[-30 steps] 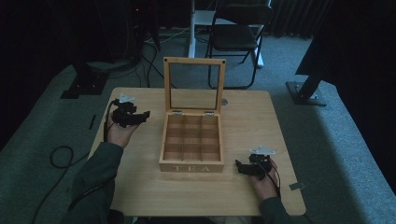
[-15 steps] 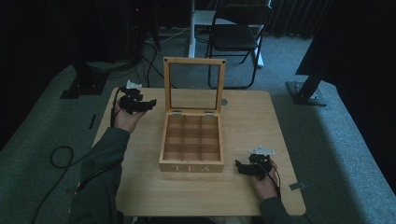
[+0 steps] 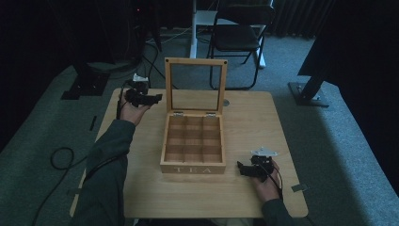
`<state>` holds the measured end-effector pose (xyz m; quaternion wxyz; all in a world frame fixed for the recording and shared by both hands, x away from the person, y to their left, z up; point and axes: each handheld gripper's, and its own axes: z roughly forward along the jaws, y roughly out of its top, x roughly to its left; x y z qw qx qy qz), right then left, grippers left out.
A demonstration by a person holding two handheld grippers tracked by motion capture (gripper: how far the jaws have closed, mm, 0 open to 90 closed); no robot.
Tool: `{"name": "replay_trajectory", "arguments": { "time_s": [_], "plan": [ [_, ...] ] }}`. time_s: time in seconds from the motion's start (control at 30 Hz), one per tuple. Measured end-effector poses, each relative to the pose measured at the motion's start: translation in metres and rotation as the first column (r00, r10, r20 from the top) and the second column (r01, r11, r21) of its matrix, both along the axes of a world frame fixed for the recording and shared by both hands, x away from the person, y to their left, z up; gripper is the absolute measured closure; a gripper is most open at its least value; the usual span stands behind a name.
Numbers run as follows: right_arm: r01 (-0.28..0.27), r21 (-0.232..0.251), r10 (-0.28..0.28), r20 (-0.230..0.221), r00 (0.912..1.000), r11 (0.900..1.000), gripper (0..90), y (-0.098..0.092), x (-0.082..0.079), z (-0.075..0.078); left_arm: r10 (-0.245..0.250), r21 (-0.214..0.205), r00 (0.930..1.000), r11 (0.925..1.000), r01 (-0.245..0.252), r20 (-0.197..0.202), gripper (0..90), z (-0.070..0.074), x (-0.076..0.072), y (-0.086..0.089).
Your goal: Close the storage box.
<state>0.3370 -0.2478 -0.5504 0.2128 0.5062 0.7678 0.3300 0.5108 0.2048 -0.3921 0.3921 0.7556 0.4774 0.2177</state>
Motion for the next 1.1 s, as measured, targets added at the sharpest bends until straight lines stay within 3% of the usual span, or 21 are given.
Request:
{"name": "replay_trajectory", "arguments": {
  "time_s": [0.43, 0.67, 0.9, 1.1],
  "plan": [
    [-0.001, -0.002, 0.001, 0.000, 1.0000, 1.0000, 11.6, 0.000, 0.000, 0.000, -0.021, -0.018, 0.9994, 0.9996, 0.020, -0.028, 29.1, 0.000, 0.021, -0.011],
    [-0.001, -0.001, 0.001, 0.000, 1.0000, 1.0000, 11.6, 0.000, 0.000, 0.000, -0.043, -0.058, 0.9986, 0.9975, 0.041, -0.033, 29.4, 0.004, 0.037, -0.023],
    [-0.001, -0.001, 0.001, 0.000, 1.0000, 1.0000, 11.6, 0.000, 0.000, 0.000, -0.072, -0.047, 0.9969, 0.9964, 0.070, -0.032, 33.0, 0.011, 0.048, -0.039],
    [-0.001, 0.000, 0.001, 0.000, 1.0000, 1.0000, 11.6, 0.000, 0.000, 0.000, -0.066, -0.077, 0.9971, 0.9950, 0.063, -0.038, 38.5, 0.015, 0.054, -0.042]
  ]
}}
